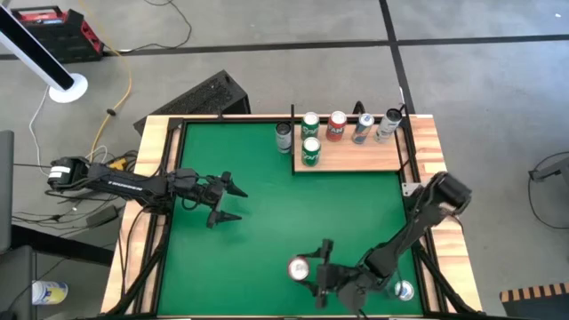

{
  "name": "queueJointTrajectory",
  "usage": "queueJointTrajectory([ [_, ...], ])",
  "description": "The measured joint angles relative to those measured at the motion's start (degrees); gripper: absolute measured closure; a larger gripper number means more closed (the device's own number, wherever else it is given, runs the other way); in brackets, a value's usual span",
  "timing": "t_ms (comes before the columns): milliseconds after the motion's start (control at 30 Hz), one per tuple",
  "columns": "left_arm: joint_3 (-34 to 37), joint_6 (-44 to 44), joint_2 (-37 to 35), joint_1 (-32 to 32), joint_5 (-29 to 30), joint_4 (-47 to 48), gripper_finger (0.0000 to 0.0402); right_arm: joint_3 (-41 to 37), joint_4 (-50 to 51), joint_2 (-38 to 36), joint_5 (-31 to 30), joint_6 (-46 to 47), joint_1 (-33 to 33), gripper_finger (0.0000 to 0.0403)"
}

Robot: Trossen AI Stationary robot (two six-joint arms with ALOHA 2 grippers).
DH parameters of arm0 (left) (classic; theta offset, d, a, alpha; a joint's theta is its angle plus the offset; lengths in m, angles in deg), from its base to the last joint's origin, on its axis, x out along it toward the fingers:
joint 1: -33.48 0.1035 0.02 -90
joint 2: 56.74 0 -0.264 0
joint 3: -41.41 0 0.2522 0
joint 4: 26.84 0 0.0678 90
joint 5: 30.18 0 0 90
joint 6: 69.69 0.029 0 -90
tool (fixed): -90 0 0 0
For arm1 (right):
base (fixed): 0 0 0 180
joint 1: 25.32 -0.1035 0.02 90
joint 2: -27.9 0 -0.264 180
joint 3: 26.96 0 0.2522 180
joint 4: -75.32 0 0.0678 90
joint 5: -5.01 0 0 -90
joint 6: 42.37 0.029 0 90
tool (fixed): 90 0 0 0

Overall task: Place canned beverage on shelf
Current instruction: Put the orange soda can on the shelf aligned with the other orange soda can

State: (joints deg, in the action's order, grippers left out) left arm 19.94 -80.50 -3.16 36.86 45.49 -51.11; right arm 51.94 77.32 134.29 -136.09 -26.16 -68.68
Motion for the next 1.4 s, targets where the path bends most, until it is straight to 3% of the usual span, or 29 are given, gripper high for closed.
queueJointTrajectory([
  [367,0.0,0.1,0.0,0.0,7.9,-0.3,0.0024,0.0,47.4,-21.5,-1.3,8.5,5.4,0.0083],
  [533,0.0,1.4,0.0,0.0,10.8,-0.5,0.0024,-4.7,57.2,-31.8,-2.0,10.7,9.7,0.0083],
  [767,0.0,1.6,0.0,0.0,12.5,-0.6,0.0024,-21.8,50.2,-52.8,1.3,5.8,21.2,0.0083],
  [933,0.0,3.7,0.0,0.0,12.8,-1.6,0.0024,-35.5,27.1,-68.0,18.2,-10.5,35.1,0.0083],
  [1033,0.0,4.6,0.0,0.0,13.3,-2.8,0.0024,-40.6,20.2,-73.9,27.5,-15.7,43.7,0.0083],
  [1200,0.0,4.3,0.0,0.0,13.3,-2.9,0.0024,-44.6,16.0,-76.6,40.1,-17.8,56.8,0.0083],
  [1400,0.0,4.3,0.0,0.0,14.1,-3.4,0.0024,-46.9,8.4,-70.1,53.5,-18.2,69.2,0.0083],
])
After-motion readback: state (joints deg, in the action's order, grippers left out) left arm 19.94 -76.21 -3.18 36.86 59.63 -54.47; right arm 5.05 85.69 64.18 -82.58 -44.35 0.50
